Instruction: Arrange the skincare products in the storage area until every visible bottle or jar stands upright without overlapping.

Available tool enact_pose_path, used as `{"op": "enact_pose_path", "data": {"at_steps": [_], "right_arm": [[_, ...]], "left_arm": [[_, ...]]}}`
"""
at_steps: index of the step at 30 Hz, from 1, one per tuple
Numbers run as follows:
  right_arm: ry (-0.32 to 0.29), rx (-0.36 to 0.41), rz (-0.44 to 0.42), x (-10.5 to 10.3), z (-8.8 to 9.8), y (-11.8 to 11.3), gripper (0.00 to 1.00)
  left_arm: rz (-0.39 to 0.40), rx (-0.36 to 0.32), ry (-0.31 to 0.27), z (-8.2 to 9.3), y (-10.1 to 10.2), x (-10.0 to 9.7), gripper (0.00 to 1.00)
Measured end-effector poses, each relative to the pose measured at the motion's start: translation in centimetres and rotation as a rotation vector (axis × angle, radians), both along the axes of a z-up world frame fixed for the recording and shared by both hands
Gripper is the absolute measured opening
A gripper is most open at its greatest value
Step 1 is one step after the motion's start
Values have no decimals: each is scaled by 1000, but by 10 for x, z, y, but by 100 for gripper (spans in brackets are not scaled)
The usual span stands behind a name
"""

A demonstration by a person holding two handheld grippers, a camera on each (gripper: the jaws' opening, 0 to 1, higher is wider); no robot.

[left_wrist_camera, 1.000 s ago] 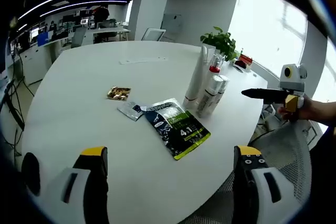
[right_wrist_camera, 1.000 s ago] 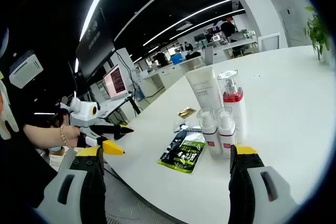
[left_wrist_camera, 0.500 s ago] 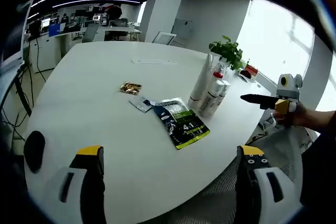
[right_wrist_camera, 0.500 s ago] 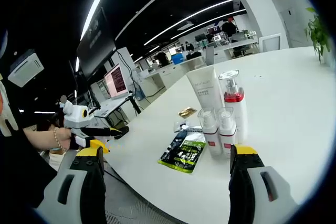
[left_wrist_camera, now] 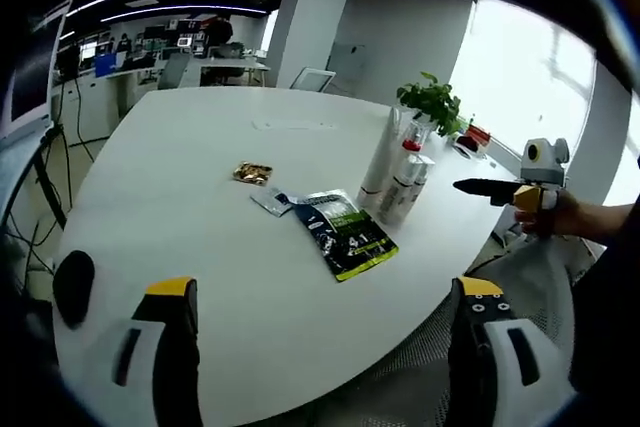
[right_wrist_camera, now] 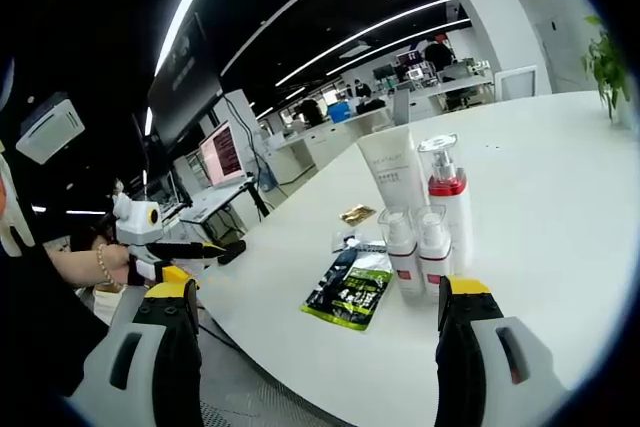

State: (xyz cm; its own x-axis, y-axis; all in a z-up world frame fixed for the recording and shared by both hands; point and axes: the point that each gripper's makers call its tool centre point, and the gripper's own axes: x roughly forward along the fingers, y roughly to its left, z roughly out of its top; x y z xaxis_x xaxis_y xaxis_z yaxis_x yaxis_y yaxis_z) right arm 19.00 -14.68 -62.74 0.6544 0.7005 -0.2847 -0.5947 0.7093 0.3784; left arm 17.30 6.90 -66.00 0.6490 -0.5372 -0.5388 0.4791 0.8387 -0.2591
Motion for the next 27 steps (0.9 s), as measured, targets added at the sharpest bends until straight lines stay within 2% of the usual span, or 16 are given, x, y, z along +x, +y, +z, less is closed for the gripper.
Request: {"op": "enact_pose_path", "data": {"at_steps": [13,27], "right_arm": [[4,-1,3,-1,0,1,100],[17,-9,-3,0,-4,-1,100]], "left_arm": [[-18,22,9,-2,1,7,99],[-94,86,0,-9,-2,42,94]]}}
